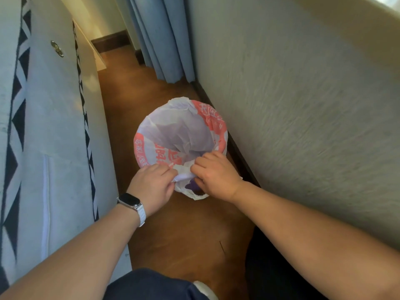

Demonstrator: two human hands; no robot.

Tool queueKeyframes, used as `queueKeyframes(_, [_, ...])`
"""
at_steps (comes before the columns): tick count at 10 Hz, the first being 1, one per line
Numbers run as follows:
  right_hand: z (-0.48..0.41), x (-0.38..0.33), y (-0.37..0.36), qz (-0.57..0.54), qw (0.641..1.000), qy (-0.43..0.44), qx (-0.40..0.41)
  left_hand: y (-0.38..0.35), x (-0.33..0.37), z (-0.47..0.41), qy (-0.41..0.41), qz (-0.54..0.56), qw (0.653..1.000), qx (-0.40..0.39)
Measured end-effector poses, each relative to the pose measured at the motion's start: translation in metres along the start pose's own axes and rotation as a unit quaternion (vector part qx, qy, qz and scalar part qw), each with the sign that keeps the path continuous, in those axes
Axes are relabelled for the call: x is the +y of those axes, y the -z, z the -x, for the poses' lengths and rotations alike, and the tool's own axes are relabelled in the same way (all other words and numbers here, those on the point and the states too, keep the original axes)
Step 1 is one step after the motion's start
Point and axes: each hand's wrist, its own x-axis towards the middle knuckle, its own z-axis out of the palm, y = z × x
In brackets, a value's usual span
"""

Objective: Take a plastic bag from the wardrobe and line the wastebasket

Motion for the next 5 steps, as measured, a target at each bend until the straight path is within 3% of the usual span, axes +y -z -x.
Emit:
queueKeyframes(2, [0.009,-0.012,-0.007,-0.03,0.996,-0.019,-0.083,-0.004,0.004,0.018,0.028,0.019,0.999,-0.039])
queueKeyframes(5, [0.017,-0.034,0.001,-0.009,0.984,-0.09,-0.151,0.013,0.014,0.032,0.089,0.064,0.994,-0.002])
